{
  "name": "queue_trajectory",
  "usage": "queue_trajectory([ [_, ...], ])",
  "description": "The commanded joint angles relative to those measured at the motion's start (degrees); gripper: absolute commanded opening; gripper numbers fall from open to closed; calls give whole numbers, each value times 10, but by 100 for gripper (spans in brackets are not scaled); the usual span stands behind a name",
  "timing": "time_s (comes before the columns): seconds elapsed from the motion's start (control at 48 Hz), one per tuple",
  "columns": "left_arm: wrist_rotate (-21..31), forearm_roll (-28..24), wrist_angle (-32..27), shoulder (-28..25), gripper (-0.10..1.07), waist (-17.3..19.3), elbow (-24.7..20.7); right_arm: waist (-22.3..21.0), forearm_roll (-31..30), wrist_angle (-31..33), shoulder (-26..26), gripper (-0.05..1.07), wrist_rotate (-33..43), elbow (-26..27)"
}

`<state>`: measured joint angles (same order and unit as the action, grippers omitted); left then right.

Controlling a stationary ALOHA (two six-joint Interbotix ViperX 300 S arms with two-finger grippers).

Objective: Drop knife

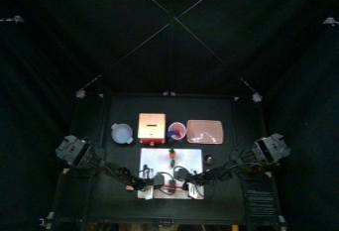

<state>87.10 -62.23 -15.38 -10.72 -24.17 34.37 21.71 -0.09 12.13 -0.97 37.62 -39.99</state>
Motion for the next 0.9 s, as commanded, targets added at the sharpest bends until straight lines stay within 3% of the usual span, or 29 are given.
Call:
queue_trajectory([
  [0.0,0,-1,-10,30,57,3,-2,4,-6,17,39,22,1,4],
  [0.354,-2,-61,-45,96,92,5,-1,-13,-25,68,105,22,1,-8],
  [0.583,-1,-126,-64,131,92,14,2,-12,-10,113,165,22,3,-45],
  [0.875,0,-136,-91,191,92,27,30,-13,62,181,297,24,4,-134],
])
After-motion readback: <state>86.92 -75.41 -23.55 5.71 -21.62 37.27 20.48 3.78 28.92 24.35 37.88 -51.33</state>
